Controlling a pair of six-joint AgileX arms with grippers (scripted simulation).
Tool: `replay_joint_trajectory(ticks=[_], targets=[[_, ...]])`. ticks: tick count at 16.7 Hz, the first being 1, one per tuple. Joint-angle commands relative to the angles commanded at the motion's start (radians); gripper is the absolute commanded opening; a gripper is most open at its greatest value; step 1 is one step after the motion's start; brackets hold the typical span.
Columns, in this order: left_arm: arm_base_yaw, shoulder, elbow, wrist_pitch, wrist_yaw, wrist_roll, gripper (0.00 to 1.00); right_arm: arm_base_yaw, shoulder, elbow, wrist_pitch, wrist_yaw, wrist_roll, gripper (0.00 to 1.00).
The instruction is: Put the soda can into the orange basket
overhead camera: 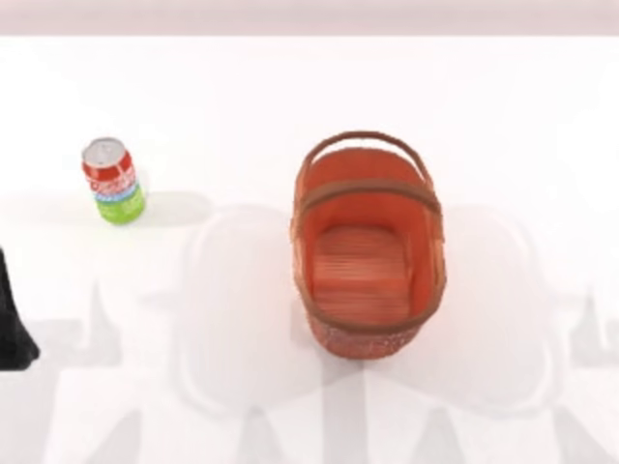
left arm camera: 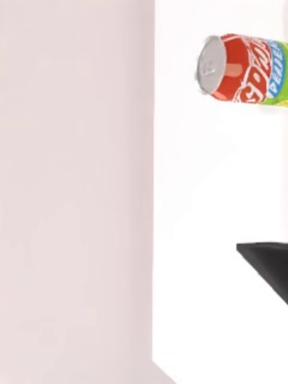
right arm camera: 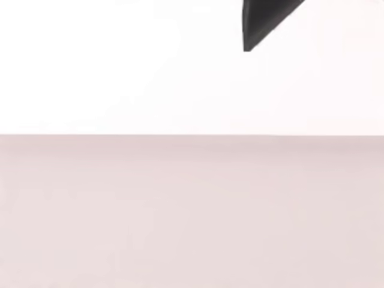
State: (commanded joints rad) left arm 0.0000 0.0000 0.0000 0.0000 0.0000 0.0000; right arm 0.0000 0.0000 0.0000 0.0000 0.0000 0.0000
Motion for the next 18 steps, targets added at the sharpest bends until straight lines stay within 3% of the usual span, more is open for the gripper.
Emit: replay_joint_trajectory(ticks=[4, 8, 18], targets=[[-0.008, 0.029, 0.027, -0.025, 0.005, 0.010, 1.00, 0.000, 0.000, 0.000, 0.000, 0.000, 0.000, 1.00], [-0.040, 0.203, 0.190, -0.163, 0.024, 0.067, 1.00, 0.000, 0.000, 0.000, 0.000, 0.000, 0.000, 1.00], [-0.123, 1.064, 1.015, -0.753, 0.049, 0.336, 1.00, 0.000, 0.000, 0.000, 0.000, 0.000, 0.000, 1.00]])
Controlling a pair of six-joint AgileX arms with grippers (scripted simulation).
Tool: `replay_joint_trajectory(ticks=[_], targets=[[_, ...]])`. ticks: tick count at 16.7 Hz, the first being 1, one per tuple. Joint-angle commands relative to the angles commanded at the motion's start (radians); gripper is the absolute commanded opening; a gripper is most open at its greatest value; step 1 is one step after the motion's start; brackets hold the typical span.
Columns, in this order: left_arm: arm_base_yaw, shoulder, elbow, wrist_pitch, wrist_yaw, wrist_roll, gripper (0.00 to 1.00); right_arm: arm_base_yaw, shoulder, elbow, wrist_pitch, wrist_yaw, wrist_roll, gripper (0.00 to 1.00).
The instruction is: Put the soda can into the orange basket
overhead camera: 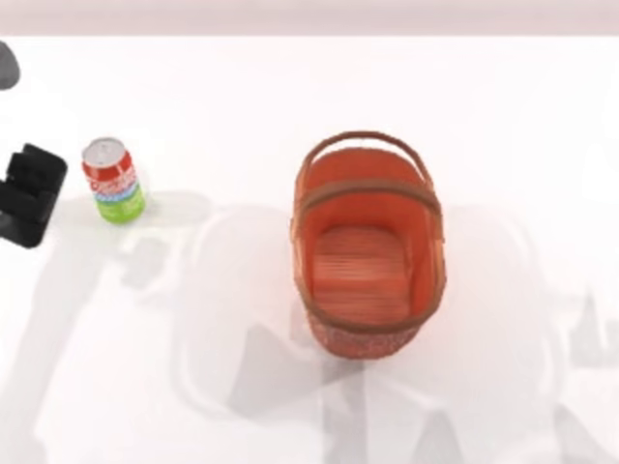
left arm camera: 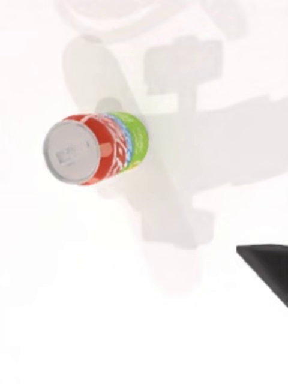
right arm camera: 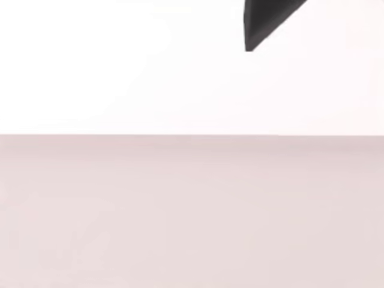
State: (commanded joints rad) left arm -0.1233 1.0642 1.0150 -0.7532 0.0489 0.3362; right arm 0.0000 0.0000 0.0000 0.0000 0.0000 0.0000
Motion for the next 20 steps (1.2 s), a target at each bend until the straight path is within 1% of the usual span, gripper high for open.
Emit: replay_joint_trajectory(ticks=[6, 11, 15, 20], targets=[[-0.021, 0.629, 0.552, -0.330, -0.010, 0.178, 1.00, 0.000, 0.000, 0.000, 0.000, 0.000, 0.000, 1.00], [-0.019, 1.060, 0.922, -0.522, -0.029, 0.294, 1.00, 0.000, 0.000, 0.000, 0.000, 0.000, 0.000, 1.00], [-0.012, 1.245, 1.092, -0.603, -0.042, 0.345, 1.00, 0.000, 0.000, 0.000, 0.000, 0.000, 0.000, 1.00], [-0.011, 1.276, 1.121, -0.616, -0.044, 0.354, 1.00, 0.000, 0.000, 0.000, 0.000, 0.000, 0.000, 1.00]])
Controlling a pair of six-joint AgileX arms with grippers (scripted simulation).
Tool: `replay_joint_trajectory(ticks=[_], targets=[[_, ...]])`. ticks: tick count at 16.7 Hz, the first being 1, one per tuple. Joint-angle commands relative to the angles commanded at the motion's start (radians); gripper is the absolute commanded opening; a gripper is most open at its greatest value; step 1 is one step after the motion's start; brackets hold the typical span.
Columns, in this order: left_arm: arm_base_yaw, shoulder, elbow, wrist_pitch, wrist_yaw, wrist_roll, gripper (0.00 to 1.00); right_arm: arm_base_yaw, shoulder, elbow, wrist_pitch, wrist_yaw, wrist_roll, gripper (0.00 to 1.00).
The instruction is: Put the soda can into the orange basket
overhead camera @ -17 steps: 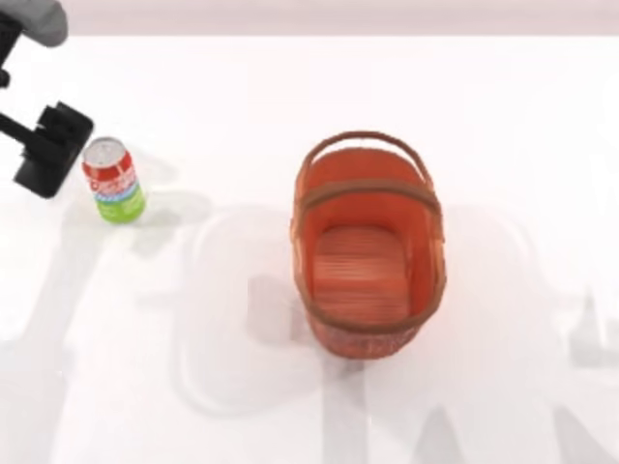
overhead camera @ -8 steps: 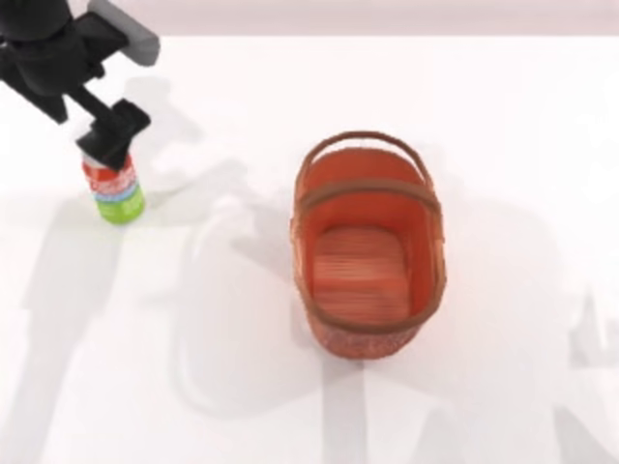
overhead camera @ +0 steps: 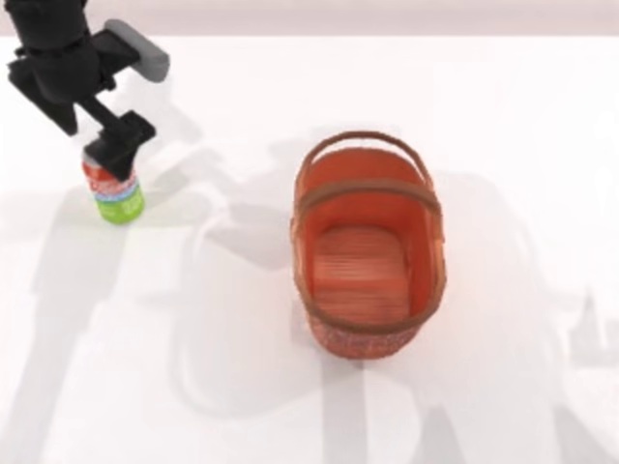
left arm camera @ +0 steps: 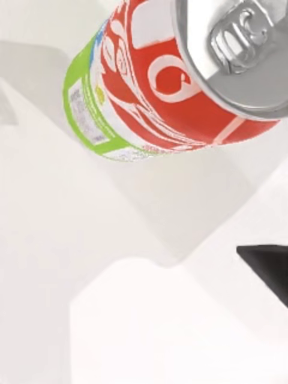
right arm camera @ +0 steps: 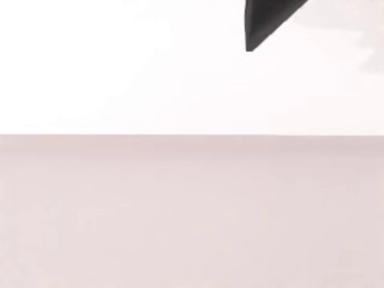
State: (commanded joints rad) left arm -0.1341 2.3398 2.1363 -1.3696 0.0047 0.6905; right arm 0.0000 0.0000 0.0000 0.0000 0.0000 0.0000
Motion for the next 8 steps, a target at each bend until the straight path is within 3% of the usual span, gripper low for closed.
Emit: replay_joint_trajectory(ticks=[4, 8], targets=[[-0.002, 0.000, -0.020, 0.019, 0.000, -0.002, 1.00, 0.000, 0.000, 0.000, 0.000, 0.000, 0.000, 1.00], [0.000, 0.009, -0.135, 0.148, 0.000, 0.000, 1.00, 0.000, 0.000, 0.000, 0.000, 0.000, 0.000, 1.00]])
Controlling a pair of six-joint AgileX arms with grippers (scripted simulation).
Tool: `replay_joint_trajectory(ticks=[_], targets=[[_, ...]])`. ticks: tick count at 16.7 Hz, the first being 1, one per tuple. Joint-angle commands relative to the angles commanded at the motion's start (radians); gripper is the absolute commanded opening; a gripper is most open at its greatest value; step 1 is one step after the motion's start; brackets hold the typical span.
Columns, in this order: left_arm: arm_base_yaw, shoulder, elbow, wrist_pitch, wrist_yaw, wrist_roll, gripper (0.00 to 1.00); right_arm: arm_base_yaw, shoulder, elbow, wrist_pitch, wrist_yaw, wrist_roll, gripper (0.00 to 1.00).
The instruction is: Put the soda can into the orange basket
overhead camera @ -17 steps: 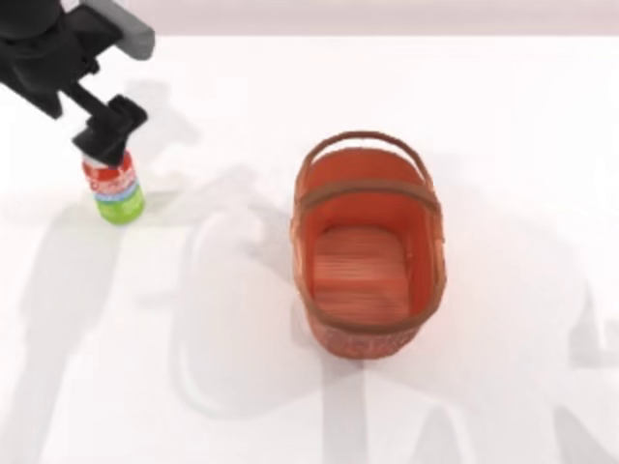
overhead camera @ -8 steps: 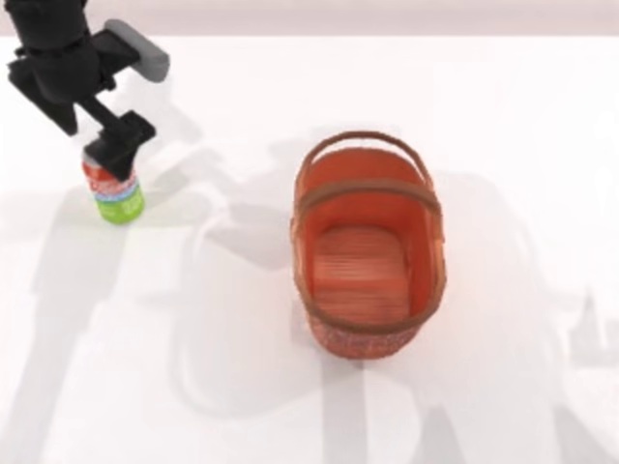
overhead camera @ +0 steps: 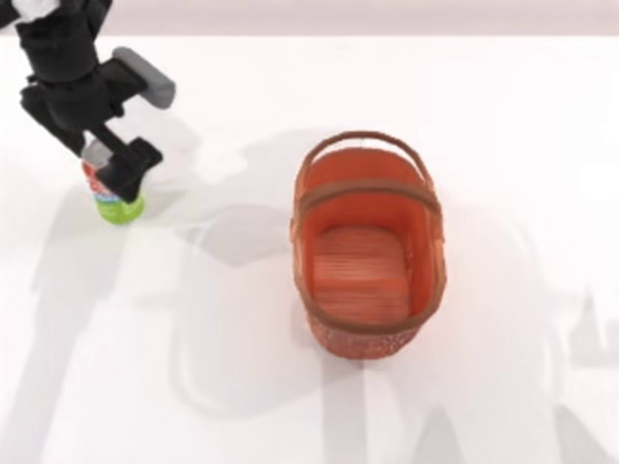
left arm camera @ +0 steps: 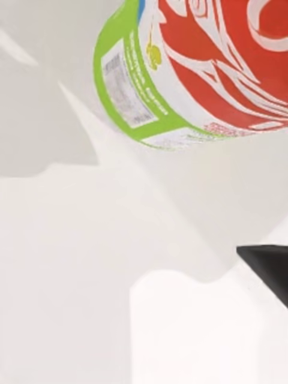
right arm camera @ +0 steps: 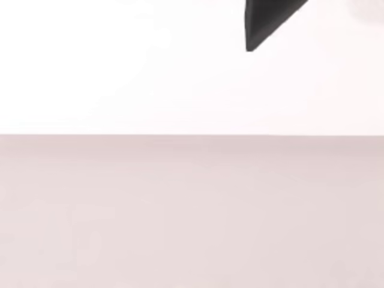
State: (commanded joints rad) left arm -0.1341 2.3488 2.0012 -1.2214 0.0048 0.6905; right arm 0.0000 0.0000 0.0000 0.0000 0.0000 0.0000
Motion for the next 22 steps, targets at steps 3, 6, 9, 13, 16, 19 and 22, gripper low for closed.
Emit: replay_joint_trajectory(ticks=[3, 6, 9, 13, 16, 19, 22], targets=[[0.001, 0.005, -0.039, 0.040, 0.000, 0.001, 1.00, 0.000, 0.000, 0.000, 0.000, 0.000, 0.000, 1.00], [0.001, 0.005, -0.039, 0.040, 0.000, 0.001, 1.00, 0.000, 0.000, 0.000, 0.000, 0.000, 0.000, 1.00], [0.001, 0.005, -0.039, 0.040, 0.000, 0.001, 0.77, 0.000, 0.000, 0.000, 0.000, 0.000, 0.000, 1.00], [0.001, 0.005, -0.039, 0.040, 0.000, 0.001, 0.47, 0.000, 0.000, 0.000, 0.000, 0.000, 0.000, 1.00], [0.001, 0.005, -0.039, 0.040, 0.000, 0.001, 0.25, 0.000, 0.000, 0.000, 0.000, 0.000, 0.000, 1.00], [0.001, 0.005, -0.039, 0.040, 0.000, 0.001, 0.02, 0.000, 0.000, 0.000, 0.000, 0.000, 0.000, 1.00], [0.001, 0.005, -0.039, 0.040, 0.000, 0.001, 0.00, 0.000, 0.000, 0.000, 0.000, 0.000, 0.000, 1.00]])
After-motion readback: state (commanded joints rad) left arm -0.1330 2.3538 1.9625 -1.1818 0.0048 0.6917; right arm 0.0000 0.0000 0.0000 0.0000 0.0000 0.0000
